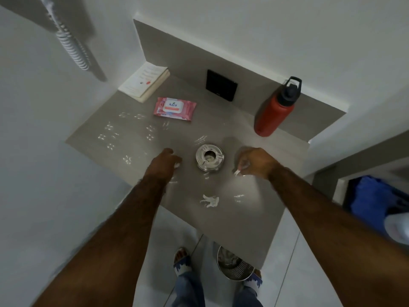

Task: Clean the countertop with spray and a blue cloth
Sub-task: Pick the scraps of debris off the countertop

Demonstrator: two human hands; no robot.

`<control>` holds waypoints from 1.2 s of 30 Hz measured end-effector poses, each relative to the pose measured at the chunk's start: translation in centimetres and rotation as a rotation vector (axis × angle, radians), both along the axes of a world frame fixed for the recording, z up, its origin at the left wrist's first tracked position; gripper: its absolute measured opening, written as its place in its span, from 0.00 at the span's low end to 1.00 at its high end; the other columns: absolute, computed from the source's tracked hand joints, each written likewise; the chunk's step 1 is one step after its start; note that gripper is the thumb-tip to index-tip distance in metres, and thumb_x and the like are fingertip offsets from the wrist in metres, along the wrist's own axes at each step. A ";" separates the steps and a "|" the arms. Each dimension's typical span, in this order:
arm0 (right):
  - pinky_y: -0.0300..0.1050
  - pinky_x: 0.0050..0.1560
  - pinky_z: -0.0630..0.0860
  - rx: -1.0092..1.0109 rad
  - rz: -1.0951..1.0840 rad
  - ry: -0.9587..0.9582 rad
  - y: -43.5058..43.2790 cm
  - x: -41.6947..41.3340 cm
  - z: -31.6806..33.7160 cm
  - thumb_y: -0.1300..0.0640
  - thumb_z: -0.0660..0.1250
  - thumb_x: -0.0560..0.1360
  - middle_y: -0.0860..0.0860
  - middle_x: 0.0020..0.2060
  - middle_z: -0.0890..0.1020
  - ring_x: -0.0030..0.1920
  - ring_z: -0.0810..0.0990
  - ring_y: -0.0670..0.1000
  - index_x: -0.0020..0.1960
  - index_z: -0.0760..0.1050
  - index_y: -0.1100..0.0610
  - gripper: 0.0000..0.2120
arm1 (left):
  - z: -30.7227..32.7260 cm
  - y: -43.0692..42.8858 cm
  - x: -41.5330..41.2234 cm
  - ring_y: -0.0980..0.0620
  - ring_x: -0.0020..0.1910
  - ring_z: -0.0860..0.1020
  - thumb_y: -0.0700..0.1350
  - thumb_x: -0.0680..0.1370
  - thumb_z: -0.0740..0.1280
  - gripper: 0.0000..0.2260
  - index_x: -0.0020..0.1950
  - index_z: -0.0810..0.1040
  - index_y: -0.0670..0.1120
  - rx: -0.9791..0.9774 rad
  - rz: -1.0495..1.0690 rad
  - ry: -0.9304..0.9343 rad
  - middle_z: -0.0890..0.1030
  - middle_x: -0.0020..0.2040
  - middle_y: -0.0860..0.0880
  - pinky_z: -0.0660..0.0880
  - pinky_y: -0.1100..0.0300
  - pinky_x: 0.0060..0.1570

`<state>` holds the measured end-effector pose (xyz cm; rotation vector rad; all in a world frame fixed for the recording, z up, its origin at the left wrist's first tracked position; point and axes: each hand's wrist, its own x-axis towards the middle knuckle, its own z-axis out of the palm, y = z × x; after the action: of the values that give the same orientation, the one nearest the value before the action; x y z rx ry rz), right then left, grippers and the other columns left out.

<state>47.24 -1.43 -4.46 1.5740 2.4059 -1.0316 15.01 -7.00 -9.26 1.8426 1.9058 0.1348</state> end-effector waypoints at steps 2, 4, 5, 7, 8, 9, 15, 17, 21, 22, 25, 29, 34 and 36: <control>0.42 0.58 0.76 0.016 0.052 0.002 -0.8 0.1 -0.9 0.62 0.82 0.68 0.55 0.53 0.84 0.54 0.82 0.53 0.47 0.87 0.62 0.10 | -0.1 -0.3 0.4 0.41 0.63 0.77 0.40 0.78 0.69 0.11 0.60 0.84 0.43 0.003 -0.019 0.011 0.77 0.64 0.41 0.72 0.57 0.62; 0.37 0.55 0.73 0.054 0.023 0.018 -1.2 0.2 -2.0 0.64 0.80 0.69 0.56 0.53 0.85 0.54 0.83 0.54 0.47 0.86 0.63 0.07 | -0.2 -0.6 0.6 0.40 0.62 0.78 0.39 0.78 0.70 0.11 0.58 0.85 0.41 0.002 0.008 0.004 0.78 0.62 0.39 0.71 0.56 0.63; 0.37 0.55 0.73 0.076 -0.002 0.023 -1.5 0.2 -2.4 0.65 0.78 0.70 0.56 0.53 0.85 0.54 0.83 0.55 0.47 0.86 0.63 0.06 | -0.2 -0.7 0.5 0.40 0.63 0.77 0.39 0.78 0.70 0.11 0.58 0.85 0.41 -0.004 0.029 0.005 0.79 0.62 0.39 0.70 0.57 0.64; 0.42 0.57 0.76 0.107 -0.035 0.014 -1.8 0.1 -2.9 0.66 0.76 0.72 0.56 0.53 0.85 0.54 0.83 0.56 0.48 0.86 0.63 0.04 | -0.2 -0.9 0.5 0.41 0.64 0.77 0.38 0.78 0.70 0.10 0.58 0.85 0.40 0.000 0.051 -0.032 0.80 0.62 0.39 0.68 0.57 0.65; 0.44 0.59 0.77 0.114 -0.047 -0.002 -2.0 0.1 -3.0 0.65 0.75 0.73 0.56 0.53 0.86 0.54 0.83 0.56 0.49 0.86 0.62 0.04 | 0.0 -1.2 0.8 0.41 0.64 0.77 0.38 0.77 0.71 0.10 0.58 0.85 0.40 -0.002 0.027 -0.061 0.81 0.61 0.39 0.68 0.58 0.65; 0.46 0.60 0.77 0.116 -0.062 -0.014 -2.1 0.2 -3.0 0.65 0.75 0.74 0.56 0.53 0.86 0.54 0.83 0.56 0.49 0.86 0.62 0.05 | 0.3 -1.6 1.2 0.42 0.62 0.78 0.38 0.77 0.72 0.09 0.57 0.86 0.41 -0.010 -0.011 -0.099 0.82 0.59 0.40 0.69 0.58 0.64; 0.44 0.57 0.78 0.096 -0.127 -0.051 -3.1 0.7 -0.9 0.64 0.75 0.74 0.55 0.51 0.85 0.54 0.82 0.55 0.49 0.86 0.60 0.04 | 2.4 -3.9 5.1 0.51 0.48 0.83 0.38 0.72 0.78 0.30 0.72 0.76 0.53 -0.236 -0.141 -0.274 0.84 0.50 0.47 0.74 0.65 0.52; 0.45 0.57 0.79 0.088 -0.162 -0.053 -3.5 1.2 0.0 0.64 0.75 0.74 0.55 0.51 0.84 0.53 0.82 0.55 0.48 0.86 0.60 0.04 | 3.1 -4.5 6.7 0.53 0.47 0.81 0.36 0.71 0.77 0.32 0.73 0.74 0.52 -0.277 -0.198 -0.278 0.84 0.51 0.46 0.73 0.67 0.52; 0.44 0.55 0.78 0.088 -0.204 -0.057 -5.0 2.3 0.8 0.64 0.75 0.74 0.55 0.52 0.84 0.53 0.82 0.54 0.48 0.85 0.59 0.04 | 3.7 -5.4 10.1 0.49 0.55 0.80 0.38 0.75 0.74 0.27 0.73 0.75 0.49 -0.339 -0.331 -0.174 0.82 0.56 0.45 0.70 0.66 0.53; 0.44 0.56 0.78 0.083 -0.212 -0.061 -5.5 2.5 0.8 0.63 0.75 0.74 0.55 0.52 0.84 0.53 0.81 0.54 0.49 0.85 0.59 0.04 | 3.5 -5.6 10.6 0.47 0.58 0.79 0.38 0.75 0.72 0.22 0.69 0.78 0.47 -0.347 -0.350 -0.124 0.81 0.58 0.44 0.71 0.63 0.56; 0.43 0.56 0.77 0.078 -0.246 -0.075 -7.4 4.0 0.4 0.62 0.75 0.75 0.54 0.52 0.84 0.53 0.82 0.54 0.50 0.85 0.58 0.04 | 2.3 -6.8 11.7 0.42 0.62 0.77 0.38 0.76 0.69 0.12 0.59 0.83 0.43 -0.334 -0.393 -0.002 0.78 0.61 0.41 0.71 0.57 0.59; 0.43 0.54 0.76 0.097 -0.285 -0.045 -10.3 6.1 -0.2 0.62 0.76 0.73 0.55 0.51 0.85 0.53 0.82 0.55 0.49 0.86 0.59 0.05 | 0.2 -8.4 11.8 0.41 0.58 0.77 0.42 0.80 0.63 0.11 0.60 0.78 0.40 -0.115 -0.478 0.120 0.75 0.53 0.47 0.72 0.53 0.56; 0.44 0.53 0.77 0.082 -0.329 0.006 -13.4 7.4 -1.5 0.63 0.76 0.73 0.54 0.50 0.84 0.50 0.82 0.54 0.48 0.85 0.58 0.05 | -0.4 -9.7 12.2 0.37 0.53 0.79 0.37 0.75 0.66 0.08 0.49 0.83 0.36 -0.051 -0.346 -0.039 0.79 0.51 0.35 0.70 0.51 0.54; 0.44 0.53 0.78 0.061 -0.340 0.033 -14.5 8.0 -1.8 0.63 0.76 0.73 0.53 0.48 0.83 0.50 0.82 0.54 0.48 0.85 0.58 0.05 | 0.0 -11.4 13.2 0.38 0.51 0.80 0.34 0.74 0.66 0.07 0.47 0.83 0.35 0.001 -0.292 -0.113 0.81 0.49 0.35 0.72 0.50 0.54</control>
<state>55.24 -15.97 -6.31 2.0543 2.2577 -1.0468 28.22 -18.39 -9.25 2.0441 1.5430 0.1392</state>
